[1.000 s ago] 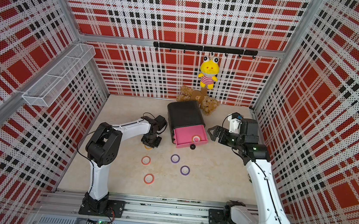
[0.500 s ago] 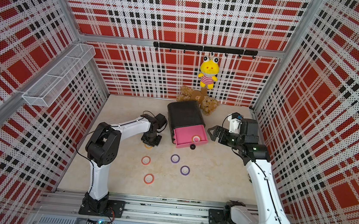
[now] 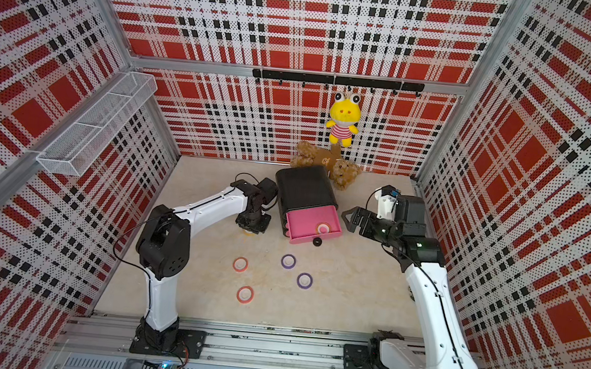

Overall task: Place the transparent tape into the drawer according to color
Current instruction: Pick up the tape at the center of the board, then place the tape in the drawer.

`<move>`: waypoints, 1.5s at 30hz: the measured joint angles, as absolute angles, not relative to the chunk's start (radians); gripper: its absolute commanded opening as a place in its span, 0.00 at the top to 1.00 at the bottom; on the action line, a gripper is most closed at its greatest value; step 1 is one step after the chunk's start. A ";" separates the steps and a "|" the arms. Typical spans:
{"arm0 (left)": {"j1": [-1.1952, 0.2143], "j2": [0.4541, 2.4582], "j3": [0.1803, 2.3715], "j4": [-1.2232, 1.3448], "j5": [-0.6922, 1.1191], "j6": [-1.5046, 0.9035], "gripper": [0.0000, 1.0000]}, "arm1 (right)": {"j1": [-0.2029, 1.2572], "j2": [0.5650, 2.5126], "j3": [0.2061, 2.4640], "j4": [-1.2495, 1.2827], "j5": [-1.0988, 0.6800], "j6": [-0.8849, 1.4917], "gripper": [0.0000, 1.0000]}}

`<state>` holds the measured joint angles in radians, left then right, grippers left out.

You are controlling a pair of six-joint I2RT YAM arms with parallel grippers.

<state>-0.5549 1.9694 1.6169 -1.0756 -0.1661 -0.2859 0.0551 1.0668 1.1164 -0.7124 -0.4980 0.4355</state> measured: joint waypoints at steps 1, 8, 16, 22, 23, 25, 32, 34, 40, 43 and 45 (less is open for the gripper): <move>-0.561 1.956 1.617 -1.079 -0.167 -0.291 1.00 | 0.055 1.066 1.116 -0.712 -0.498 0.435 0.00; -0.607 1.855 1.620 -1.091 -0.181 -0.336 1.00 | 0.055 1.048 1.116 -0.712 -0.503 0.439 0.00; -0.702 1.776 1.679 -1.110 -0.199 -0.406 1.00 | 0.055 1.033 1.116 -0.712 -0.514 0.440 0.00; -0.797 1.759 1.773 -1.138 -0.220 -0.450 1.00 | 0.055 1.020 1.116 -0.713 -0.516 0.443 0.00; -0.810 1.759 1.790 -1.143 -0.221 -0.455 1.00 | 0.055 1.018 1.116 -0.713 -0.517 0.444 0.00; -0.834 1.759 1.825 -1.155 -0.226 -0.465 1.00 | 0.055 1.015 1.116 -0.713 -0.517 0.443 0.00; -0.880 1.791 1.971 -1.182 -0.230 -0.471 1.00 | 0.055 1.004 1.116 -0.715 -0.516 0.444 0.00; -0.886 1.831 2.014 -1.182 -0.229 -0.468 1.00 | 0.055 1.000 1.116 -0.716 -0.516 0.444 0.00; -0.892 1.980 2.086 -1.184 -0.209 -0.444 1.00 | 0.055 0.997 1.116 -0.725 -0.513 0.443 0.00; -0.892 2.037 2.107 -1.182 -0.192 -0.436 1.00 | 0.055 0.996 1.116 -0.731 -0.511 0.443 0.00; -0.892 2.064 2.125 -1.180 -0.183 -0.431 1.00 | 0.055 0.996 1.115 -0.733 -0.510 0.443 0.00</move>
